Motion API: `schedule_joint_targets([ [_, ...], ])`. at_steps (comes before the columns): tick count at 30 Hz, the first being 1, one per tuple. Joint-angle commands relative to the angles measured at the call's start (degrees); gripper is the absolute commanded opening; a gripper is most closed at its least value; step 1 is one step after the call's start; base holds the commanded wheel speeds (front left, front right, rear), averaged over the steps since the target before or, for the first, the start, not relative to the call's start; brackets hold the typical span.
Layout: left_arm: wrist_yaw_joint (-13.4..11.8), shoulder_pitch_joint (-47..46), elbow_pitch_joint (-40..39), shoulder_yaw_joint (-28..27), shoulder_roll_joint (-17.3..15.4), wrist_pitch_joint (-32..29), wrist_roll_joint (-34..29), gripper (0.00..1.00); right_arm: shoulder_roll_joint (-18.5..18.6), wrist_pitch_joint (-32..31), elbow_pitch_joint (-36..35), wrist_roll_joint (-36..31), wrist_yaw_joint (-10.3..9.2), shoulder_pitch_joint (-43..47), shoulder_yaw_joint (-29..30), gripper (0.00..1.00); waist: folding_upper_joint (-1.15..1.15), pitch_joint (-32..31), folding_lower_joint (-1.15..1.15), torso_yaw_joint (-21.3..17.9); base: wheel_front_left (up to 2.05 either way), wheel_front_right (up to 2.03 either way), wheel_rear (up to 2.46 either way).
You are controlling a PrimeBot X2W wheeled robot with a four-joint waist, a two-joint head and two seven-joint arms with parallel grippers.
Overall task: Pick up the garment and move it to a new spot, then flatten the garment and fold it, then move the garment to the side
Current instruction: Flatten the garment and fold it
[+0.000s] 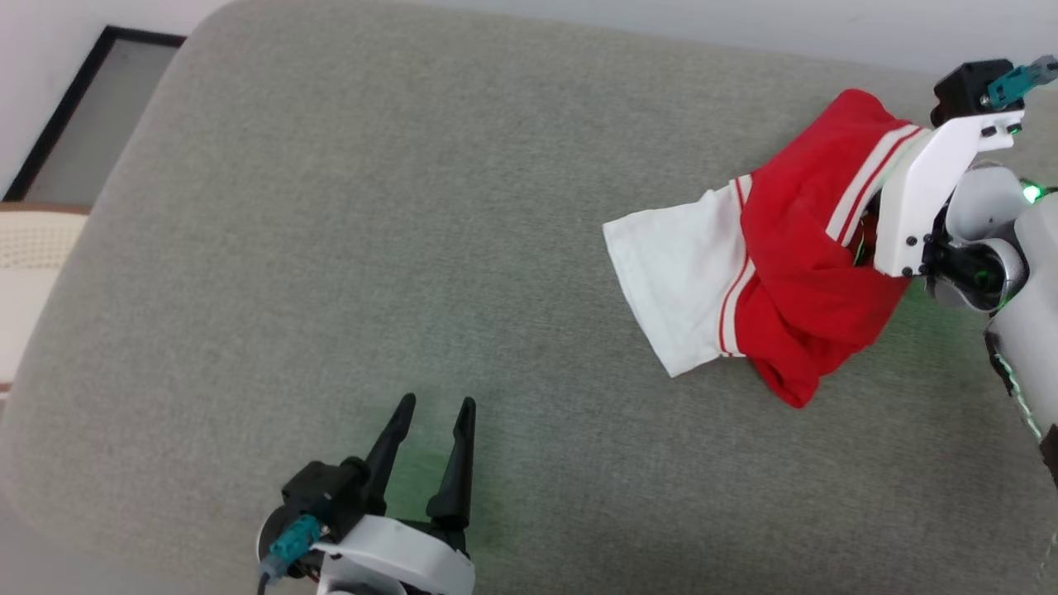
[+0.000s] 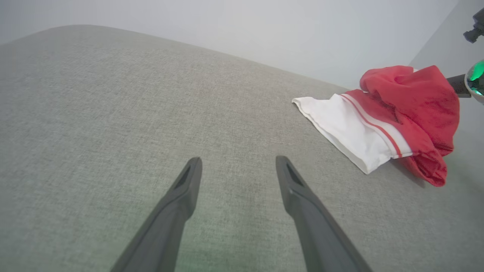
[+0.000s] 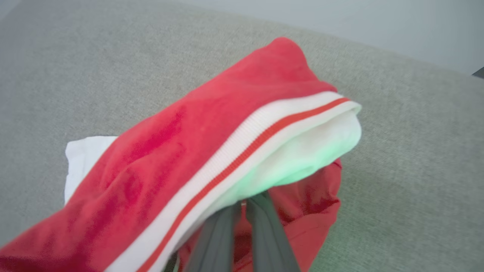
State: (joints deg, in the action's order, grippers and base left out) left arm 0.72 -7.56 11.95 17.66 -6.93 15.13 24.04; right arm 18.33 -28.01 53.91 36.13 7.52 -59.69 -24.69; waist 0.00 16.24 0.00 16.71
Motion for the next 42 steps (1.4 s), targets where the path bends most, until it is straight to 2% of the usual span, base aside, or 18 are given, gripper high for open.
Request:
schedule_joint_targets([
  [1, 0.42, 0.72, 0.17, -0.34, 0.29, 0.01, -0.34, 1.0, 1.06, 0.88, -1.37, 1.12, -0.07, -0.11, -0.9, 0.0, 0.0, -1.01, 0.0, -1.52, 0.0, 0.0, 0.0],
  [4, 0.75, 0.9, 0.52, -0.52, 0.36, 0.01, -0.7, 1.0, 3.39, 1.41, -4.44, 2.31, -0.07, 0.88, -2.55, 0.0, 0.0, -1.8, 0.0, -2.74, 0.0, 0.0, 0.0],
  [8, 0.63, 1.61, 0.09, -1.25, 0.48, 0.01, -0.92, 1.0, 9.09, 1.89, -9.02, 1.99, -0.07, 1.59, -3.72, 0.0, 0.0, -2.54, 0.0, -4.24, 0.0, 0.0, 0.0],
  [13, 0.51, 2.71, -0.08, -1.96, 0.29, 0.01, -0.72, 1.0, 18.53, -5.96, -16.38, -2.8, -0.07, 3.2, -6.84, 0.0, 0.0, -2.52, 0.0, -5.8, 0.0, 0.0, 0.0],
  [14, 0.51, 2.71, -0.08, -1.96, 0.29, 0.01, -0.72, 1.0, 18.53, -5.96, -16.38, -2.8, -0.07, 3.2, -6.84, 0.0, 0.0, -2.52, 0.0, -5.8, 0.0, 0.0, 0.0],
  [15, 0.62, 3.04, 0.17, -1.92, 0.43, 0.01, -0.58, 1.0, 21.6, -10.57, -20.57, -3.58, -0.07, 4.83, -7.57, 0.0, 0.0, -2.39, 0.0, -6.05, 0.0, 0.0, 0.0],
  [16, 0.62, 3.04, 0.17, -1.92, 0.43, 0.01, -0.58, 1.0, 21.6, -10.57, -20.57, -3.58, -0.07, 4.83, -7.57, 0.0, 0.0, -2.39, 0.0, -6.05, 0.0, 0.0, 0.0],
  [18, 0.76, 3.02, 0.36, -1.76, 0.69, 0.01, -0.51, 1.0, 22.84, -15.01, -25.53, -2.79, -0.06, 6.89, -8.18, 0.0, 0.0, -2.21, 0.0, -6.19, 0.0, 0.0, 0.0],
  [20, 0.86, 2.79, 0.72, -1.59, 0.89, 0.01, -0.29, 1.0, 22.15, -17.66, -30.56, -0.84, -0.06, 8.6, -7.49, 0.0, 0.0, -1.98, 0.0, -6.3, 0.0, 0.0, 0.0],
  [24, 1.32, 1.64, 1.63, -0.87, 1.38, 0.01, -0.19, 1.0, 18.51, -18.6, -36.13, -0.19, -0.06, 11.63, -5.32, 0.0, 0.0, -1.48, 0.0, -6.2, 0.0, 0.0, 0.0],
  [28, 1.7, 0.43, 2.47, -0.62, 1.66, 0.01, 0.1, 1.0, 13.77, -15.11, -36.17, -3.95, -0.06, 12.04, -3.79, 0.02, 0.0, -0.75, 0.0, -5.75, 0.0, 0.0, 0.0],
  [29, 1.77, 0.21, 2.64, -0.58, 1.79, 0.01, 0.16, 1.0, 12.87, -14.08, -35.66, -4.82, -0.06, 11.92, -3.61, 0.26, 0.0, -0.6, 0.0, -5.64, 0.0, 0.0, 0.0],
  [30, 1.77, 0.06, 2.73, -0.66, 1.89, 0.01, 0.22, 1.0, 11.73, -12.95, -35.1, -5.7, -0.06, 11.82, -3.17, 0.81, 0.0, -0.49, 0.0, -5.61, 0.0, 0.0, 0.0],
  [31, 1.84, -0.1, 2.76, -0.73, 1.93, 0.01, 0.27, 1.0, 10.95, -12.08, -34.72, -6.66, -0.06, 11.69, -3.15, 1.0, 0.0, -0.33, 0.0, -5.6, 0.0, 0.0, 0.0],
  [35, 1.77, 0.15, 2.74, -1.51, 2.09, 0.01, 0.17, 1.0, 9.86, -10.53, -34.34, -7.08, -0.06, 12.1, -3.75, 1.0, 0.0, -0.03, 0.0, -6.16, 0.0, 0.0, 0.0],
  [42, 2.08, 0.15, 3.24, -1.67, 2.44, 0.01, -0.19, 1.0, 12.38, -9.56, -38.61, -7.27, -0.06, 13.7, -3.69, 1.0, 0.0, 0.02, 0.0, -7.31, 0.0, 0.0, 0.0],
])
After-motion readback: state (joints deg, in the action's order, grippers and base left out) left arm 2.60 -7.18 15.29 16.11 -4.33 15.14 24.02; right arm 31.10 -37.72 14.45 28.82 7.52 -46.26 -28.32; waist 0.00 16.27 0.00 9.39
